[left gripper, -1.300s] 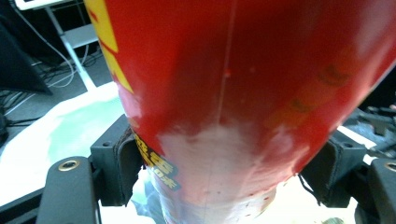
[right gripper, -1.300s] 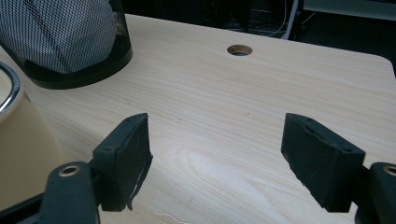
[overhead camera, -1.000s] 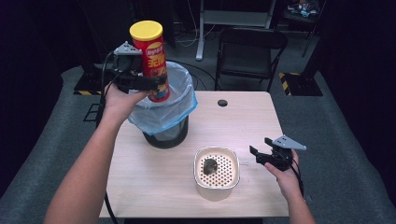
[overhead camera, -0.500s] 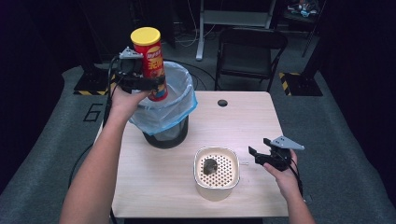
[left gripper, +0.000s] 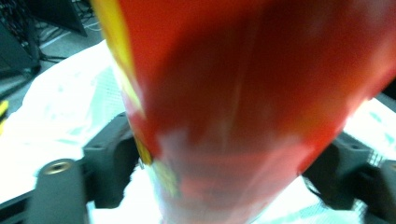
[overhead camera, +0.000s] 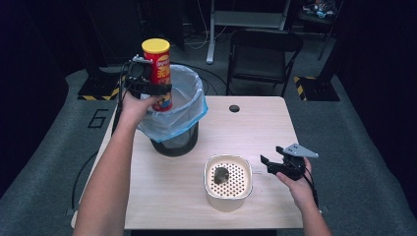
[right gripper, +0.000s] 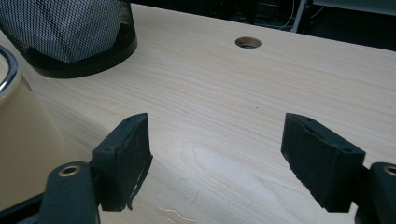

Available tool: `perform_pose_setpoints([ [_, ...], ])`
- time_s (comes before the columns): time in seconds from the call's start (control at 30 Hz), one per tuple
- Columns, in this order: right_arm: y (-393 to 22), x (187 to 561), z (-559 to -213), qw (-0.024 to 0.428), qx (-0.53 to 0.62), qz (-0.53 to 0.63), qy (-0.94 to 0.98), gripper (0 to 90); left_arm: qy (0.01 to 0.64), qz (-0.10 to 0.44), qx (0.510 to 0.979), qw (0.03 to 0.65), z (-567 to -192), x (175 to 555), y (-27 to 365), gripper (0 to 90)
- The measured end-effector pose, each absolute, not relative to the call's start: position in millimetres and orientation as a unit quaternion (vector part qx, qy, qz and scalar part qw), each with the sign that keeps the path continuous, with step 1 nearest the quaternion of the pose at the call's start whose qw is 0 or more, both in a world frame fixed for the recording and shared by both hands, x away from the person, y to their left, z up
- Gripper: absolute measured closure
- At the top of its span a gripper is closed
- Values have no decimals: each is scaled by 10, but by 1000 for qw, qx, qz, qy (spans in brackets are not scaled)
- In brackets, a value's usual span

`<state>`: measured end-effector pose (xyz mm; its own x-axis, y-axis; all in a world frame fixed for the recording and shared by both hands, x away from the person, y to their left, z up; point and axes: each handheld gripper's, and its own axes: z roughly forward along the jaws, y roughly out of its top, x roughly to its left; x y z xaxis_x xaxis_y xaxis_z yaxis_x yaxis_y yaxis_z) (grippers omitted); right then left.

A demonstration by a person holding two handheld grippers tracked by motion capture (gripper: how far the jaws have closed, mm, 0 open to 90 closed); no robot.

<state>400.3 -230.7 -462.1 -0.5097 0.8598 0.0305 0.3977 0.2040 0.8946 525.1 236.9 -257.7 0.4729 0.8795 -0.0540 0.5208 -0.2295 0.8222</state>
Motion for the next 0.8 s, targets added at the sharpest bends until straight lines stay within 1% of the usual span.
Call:
perform_pose_setpoints([
  [0.07,-2307,4001,-4617,249,429,466,733,236,465,213,751,418,-2576,5251,2376,154],
  [0.13,-2321,3999,-4611,250,429,467,732,236,460,239,762,389,-2594,5215,2346,125],
  [0.2,-2325,3997,-4607,250,430,467,731,236,462,229,755,405,-2610,5181,2373,126],
  [0.4,-2328,3988,-4599,252,431,467,730,236,453,227,760,408,-2607,5058,2483,138],
  [0.53,-2324,3992,-4602,252,431,468,729,236,447,223,753,428,-2545,4912,2587,173],
  [0.57,-2327,3992,-4601,254,431,466,730,236,443,217,751,440,-2503,4819,2640,183],
  [0.63,-2330,3993,-4602,252,431,468,729,236,439,208,750,449,-2489,4775,2665,229],
  [0.67,-2330,3993,-4602,252,431,468,729,236,438,204,749,453,-2476,4728,2680,229],
  [0.8,-2333,3992,-4601,253,431,467,730,236,417,209,755,460,-2464,4519,2700,288],
])
